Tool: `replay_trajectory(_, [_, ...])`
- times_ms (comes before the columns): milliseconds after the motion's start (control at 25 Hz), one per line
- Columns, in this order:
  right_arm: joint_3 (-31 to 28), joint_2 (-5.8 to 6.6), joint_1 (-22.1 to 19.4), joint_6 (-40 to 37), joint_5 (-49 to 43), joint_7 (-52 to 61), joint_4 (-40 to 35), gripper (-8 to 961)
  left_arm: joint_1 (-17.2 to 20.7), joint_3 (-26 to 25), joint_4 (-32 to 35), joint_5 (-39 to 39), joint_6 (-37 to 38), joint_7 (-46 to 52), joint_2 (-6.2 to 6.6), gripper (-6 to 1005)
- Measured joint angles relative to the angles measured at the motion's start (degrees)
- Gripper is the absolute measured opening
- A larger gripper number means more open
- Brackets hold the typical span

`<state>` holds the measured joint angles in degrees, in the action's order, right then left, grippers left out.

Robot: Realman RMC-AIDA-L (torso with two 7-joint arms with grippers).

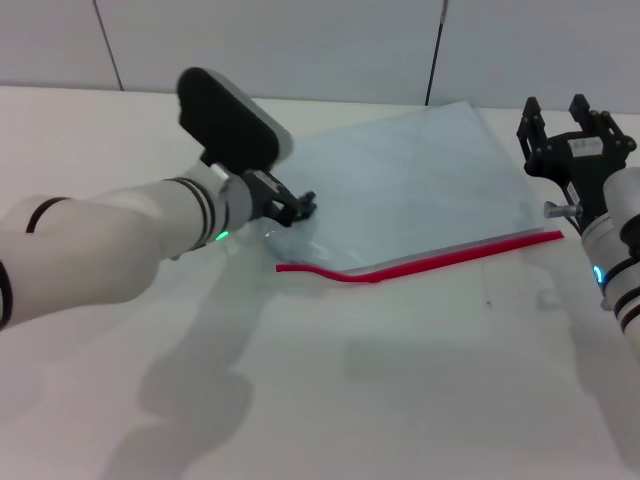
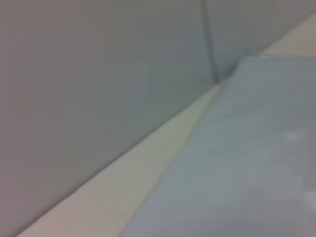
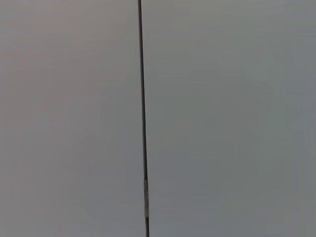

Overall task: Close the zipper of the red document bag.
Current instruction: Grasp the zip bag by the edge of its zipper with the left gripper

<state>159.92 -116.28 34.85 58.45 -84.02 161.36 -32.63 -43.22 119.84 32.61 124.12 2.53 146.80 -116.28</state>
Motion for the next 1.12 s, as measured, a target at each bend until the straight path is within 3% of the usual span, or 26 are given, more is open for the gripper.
replay_trajectory(440, [-0.1, 0.00, -0.1, -0.1, 0.0, 0.0, 0.3, 541, 0.5, -0.8, 7.6, 0.9, 11.1, -9.2, 0.51, 747])
replay_trajectory(640, [-0.1, 0.00, -0.2, -0.6, 0.0, 0.0, 0.4, 541, 1.4, -5.2, 10.8, 8.4, 17.2, -9.0, 0.22, 749])
replay_trajectory(840, [-0.1, 0.00, 0.0, -1.6, 0.0, 0.0, 0.4, 542, 5.2, -10.2, 17.7, 15.6, 21.5, -8.9, 0.10, 746])
replay_trajectory(1120, [-0.1, 0.00, 0.0, -1.7, 0.1, 0.0, 0.4, 542, 8.6, -12.0, 25.8, 21.5, 23.0, -8.8, 0.10, 742])
